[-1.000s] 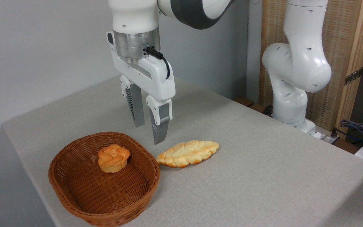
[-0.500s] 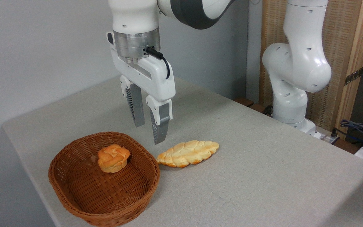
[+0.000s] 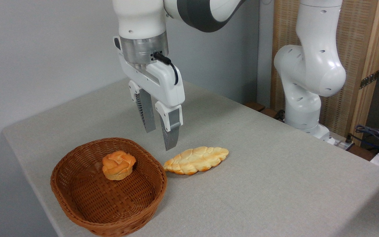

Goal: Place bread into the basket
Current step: 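Move the gripper over the long golden loaf and lower it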

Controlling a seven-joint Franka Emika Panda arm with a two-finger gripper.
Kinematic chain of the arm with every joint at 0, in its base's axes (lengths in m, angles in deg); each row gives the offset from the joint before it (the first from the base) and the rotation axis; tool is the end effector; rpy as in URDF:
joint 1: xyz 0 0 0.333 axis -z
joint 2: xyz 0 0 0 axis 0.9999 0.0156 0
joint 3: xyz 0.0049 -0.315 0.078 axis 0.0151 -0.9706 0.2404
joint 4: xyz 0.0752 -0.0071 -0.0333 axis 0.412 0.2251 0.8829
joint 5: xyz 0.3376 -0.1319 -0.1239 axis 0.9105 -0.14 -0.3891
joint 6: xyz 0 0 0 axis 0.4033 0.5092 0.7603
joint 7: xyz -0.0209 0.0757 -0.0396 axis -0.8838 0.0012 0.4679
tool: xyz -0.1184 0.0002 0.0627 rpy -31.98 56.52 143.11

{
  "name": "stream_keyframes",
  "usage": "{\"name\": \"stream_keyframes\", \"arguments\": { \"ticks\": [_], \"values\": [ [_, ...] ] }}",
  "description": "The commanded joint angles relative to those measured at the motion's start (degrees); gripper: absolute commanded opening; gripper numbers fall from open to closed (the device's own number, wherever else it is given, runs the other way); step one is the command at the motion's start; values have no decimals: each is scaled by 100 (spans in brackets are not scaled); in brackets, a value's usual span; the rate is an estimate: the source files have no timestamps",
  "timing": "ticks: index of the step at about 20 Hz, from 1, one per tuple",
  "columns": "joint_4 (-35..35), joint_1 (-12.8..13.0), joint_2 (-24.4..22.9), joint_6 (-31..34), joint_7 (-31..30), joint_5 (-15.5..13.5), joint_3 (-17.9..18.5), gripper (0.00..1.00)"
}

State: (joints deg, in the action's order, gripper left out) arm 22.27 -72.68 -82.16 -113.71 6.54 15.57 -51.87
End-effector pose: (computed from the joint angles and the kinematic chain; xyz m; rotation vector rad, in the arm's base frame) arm 0.5221 -0.0260 0.5276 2.8129 -1.2808 0.0677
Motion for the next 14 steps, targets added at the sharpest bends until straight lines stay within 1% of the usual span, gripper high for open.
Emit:
{"name": "stream_keyframes", "arguments": {
  "ticks": [1, 3, 9, 11, 12, 14],
  "values": [
    [335, 62, -70, 72, 560, -40, 30, 100],
    [546, 62, -131, 81, 859, -40, 30, 100],
    [1091, 80, -123, 81, 1528, -31, -5, 100],
    [1188, 150, -79, 81, 1573, 4, -5, 100],
    [1197, 176, -44, 81, 1573, 117, -5, 100],
    [1311, 255, 44, 81, 1573, 197, -5, 100]
  ]
}}
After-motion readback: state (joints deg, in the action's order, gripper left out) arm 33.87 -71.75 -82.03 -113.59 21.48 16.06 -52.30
